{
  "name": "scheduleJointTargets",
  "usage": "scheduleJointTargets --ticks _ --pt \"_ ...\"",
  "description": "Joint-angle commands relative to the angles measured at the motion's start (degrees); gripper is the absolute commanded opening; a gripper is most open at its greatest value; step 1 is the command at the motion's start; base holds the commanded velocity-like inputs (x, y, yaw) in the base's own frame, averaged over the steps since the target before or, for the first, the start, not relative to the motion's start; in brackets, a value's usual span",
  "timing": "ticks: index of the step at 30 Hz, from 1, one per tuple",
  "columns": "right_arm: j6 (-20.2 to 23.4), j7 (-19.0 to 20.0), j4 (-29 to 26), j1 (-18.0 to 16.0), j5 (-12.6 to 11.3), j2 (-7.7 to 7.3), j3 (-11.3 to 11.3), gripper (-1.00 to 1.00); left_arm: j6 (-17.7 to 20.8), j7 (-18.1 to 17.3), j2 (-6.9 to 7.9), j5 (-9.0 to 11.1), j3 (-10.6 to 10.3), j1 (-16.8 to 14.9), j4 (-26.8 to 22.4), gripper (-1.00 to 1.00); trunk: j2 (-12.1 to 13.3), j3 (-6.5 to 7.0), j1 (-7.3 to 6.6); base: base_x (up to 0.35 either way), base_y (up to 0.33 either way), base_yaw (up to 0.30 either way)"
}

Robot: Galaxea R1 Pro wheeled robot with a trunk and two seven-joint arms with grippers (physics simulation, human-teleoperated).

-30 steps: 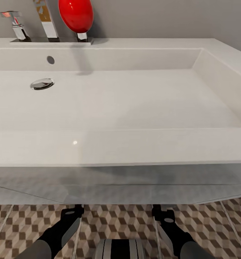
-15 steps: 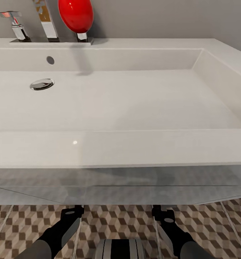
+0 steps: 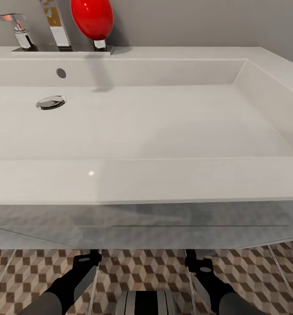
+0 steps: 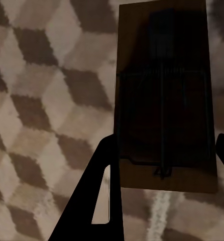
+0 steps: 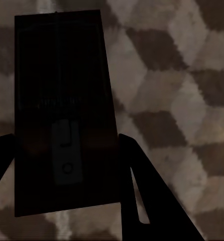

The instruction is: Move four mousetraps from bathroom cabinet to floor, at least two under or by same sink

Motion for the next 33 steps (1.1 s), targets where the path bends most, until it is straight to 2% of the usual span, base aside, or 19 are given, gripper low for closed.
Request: scheduleJointTargets --ticks 1,22,29,33 --pt "-0.14 -0.31 0.25 -0.14 -0.22 0.00 0.24 -1.00 0.27 0.38 0.09 0.32 -0.48 -0.03 -0.14 -1.00 -0.02 -0.04 -0.01 0.000 0.000 0.000" --pt "-4.76 0.86 2.61 -1.01 -0.41 -0.09 0.24 -1.00 0.21 -0.27 0.01 0.36 -0.47 -1.86 1.17 -1.00 -0.02 -0.04 -0.01 0.000 0.000 0.000" --pt "-5.82 2.70 4.97 -2.60 -0.82 -0.38 0.12 -1.00 0.02 -0.48 -0.13 0.43 -0.47 -3.82 4.64 -1.00 -0.02 -0.04 -0.01 0.000 0.000 0.000" --pt "-7.79 4.04 6.83 -3.44 -2.21 -0.48 0.09 -1.00 -2.55 -1.18 -0.14 0.46 -0.47 -4.59 6.88 -1.00 -0.02 -0.04 -0.01 0.000 0.000 0.000"
